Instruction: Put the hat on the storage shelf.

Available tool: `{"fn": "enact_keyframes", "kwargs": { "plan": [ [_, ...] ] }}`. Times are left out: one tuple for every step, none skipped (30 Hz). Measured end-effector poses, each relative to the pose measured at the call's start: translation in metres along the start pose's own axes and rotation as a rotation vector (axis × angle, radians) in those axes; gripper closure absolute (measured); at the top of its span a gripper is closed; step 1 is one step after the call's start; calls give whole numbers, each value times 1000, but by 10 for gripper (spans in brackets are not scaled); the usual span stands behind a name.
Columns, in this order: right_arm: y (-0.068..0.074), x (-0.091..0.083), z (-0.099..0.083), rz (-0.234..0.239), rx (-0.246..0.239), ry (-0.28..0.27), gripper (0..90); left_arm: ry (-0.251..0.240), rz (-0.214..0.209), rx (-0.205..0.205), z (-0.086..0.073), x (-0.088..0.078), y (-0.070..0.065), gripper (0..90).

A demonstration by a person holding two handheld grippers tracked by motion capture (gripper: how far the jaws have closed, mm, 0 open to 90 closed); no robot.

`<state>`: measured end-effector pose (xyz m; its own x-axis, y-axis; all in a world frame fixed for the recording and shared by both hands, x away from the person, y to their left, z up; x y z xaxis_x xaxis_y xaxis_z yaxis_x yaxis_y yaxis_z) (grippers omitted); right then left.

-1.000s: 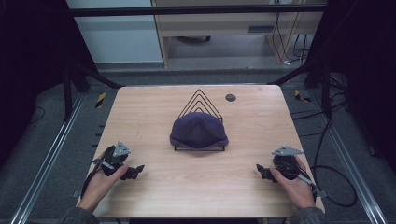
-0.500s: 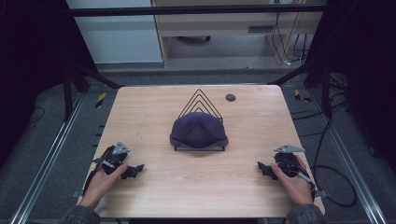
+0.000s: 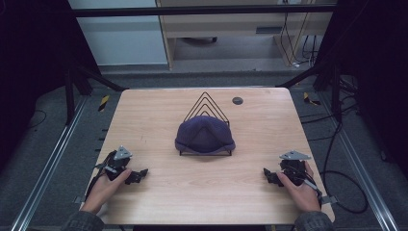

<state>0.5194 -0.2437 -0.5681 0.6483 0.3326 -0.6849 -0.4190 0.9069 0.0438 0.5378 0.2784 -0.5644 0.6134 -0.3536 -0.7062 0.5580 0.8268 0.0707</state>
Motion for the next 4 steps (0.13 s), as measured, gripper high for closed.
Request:
{"fn": "enact_keyframes", "kwargs": {
  "plan": [
    [1,0,0,3,11,3,10,-4,-1,1,0,0,0,0],
    [0,1,0,-4,3,4,4,-4,-2,5,0,0,0,0],
    [0,1,0,-4,3,4,4,-4,-2,5,0,0,0,0],
    [1,1,1,0,18,6,3,-4,-4,6,1,1,0,0]
  ]
}}
Point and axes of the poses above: each handheld gripper's, and its own axes: x roughly forward along the jaws, z roughly out of its top, y roughly to its left, the point moved 8 cm from there along x, roughly forward along the jaws, and after that the axes turned 4 degrees about z, right-handed, at the moved point
